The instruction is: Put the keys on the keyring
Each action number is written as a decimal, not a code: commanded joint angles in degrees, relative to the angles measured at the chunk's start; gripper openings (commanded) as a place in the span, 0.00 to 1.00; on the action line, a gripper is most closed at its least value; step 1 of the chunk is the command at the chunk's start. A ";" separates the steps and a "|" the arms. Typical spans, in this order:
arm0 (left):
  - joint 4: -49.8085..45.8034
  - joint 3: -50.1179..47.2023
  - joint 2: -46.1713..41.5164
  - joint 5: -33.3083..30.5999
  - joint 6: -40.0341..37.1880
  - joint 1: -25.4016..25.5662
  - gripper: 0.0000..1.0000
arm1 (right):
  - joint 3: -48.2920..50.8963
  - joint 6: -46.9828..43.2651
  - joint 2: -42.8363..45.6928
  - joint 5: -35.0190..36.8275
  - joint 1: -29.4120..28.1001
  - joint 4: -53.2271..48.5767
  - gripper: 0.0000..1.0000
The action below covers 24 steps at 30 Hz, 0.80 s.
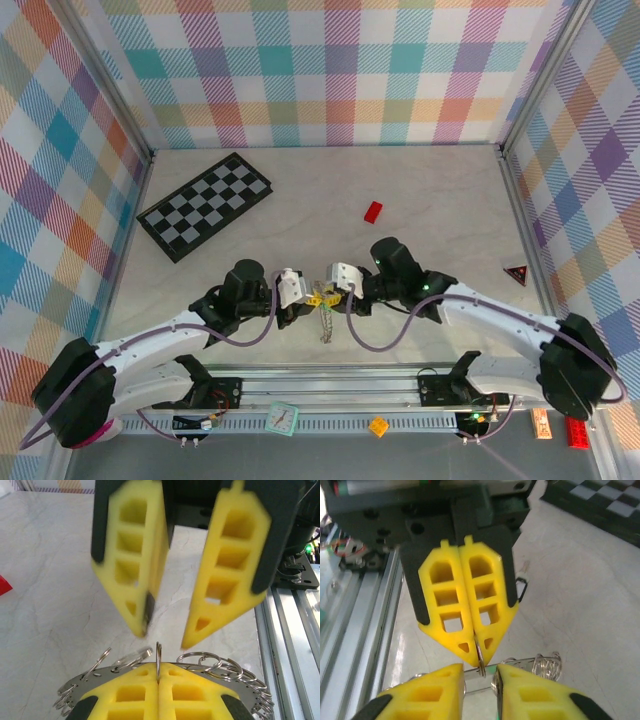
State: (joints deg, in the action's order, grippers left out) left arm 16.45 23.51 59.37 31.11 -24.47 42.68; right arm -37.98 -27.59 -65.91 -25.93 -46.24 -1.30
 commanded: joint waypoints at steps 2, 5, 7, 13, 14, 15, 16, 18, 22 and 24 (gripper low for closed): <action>0.78 2.57 -3.20 -2.81 0.44 0.30 0.00 | 5.29 9.54 8.29 9.13 2.33 11.05 0.36; -1.24 3.78 -4.78 -5.27 0.81 0.32 0.00 | 6.44 14.37 11.02 18.42 2.58 10.67 0.40; -2.36 4.64 -5.78 -7.36 1.41 0.31 0.00 | 6.71 20.10 11.86 24.44 2.56 10.71 0.41; -7.57 8.00 -7.86 -17.20 3.17 0.33 0.00 | 6.20 35.85 12.51 34.46 2.61 8.53 0.45; -8.55 8.70 -8.36 -19.48 3.89 0.26 0.00 | 5.70 36.84 11.87 34.19 2.56 7.29 0.44; -9.26 9.27 -8.75 -21.53 4.49 0.27 0.00 | 4.96 37.62 11.04 33.64 2.56 5.93 0.44; -9.90 9.86 -9.23 -24.12 5.17 0.28 0.00 | 3.94 38.52 9.77 32.76 2.56 4.20 0.44; -10.85 10.65 -10.60 -29.71 6.76 0.19 0.00 | 1.59 40.69 6.65 30.64 2.61 1.06 0.42; -13.78 12.04 -13.75 -40.08 9.22 -0.76 0.00 | -5.25 43.57 -2.85 23.43 2.35 -5.34 0.39; -16.27 12.83 -15.12 -44.29 9.95 -1.78 0.00 | -8.75 44.38 -7.91 20.55 1.68 -7.95 0.38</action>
State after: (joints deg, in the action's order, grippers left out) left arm 2.57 33.32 46.61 -3.01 -17.26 42.06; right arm -42.06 12.78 -69.49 0.30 -43.90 -3.70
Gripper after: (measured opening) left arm 0.045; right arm 0.378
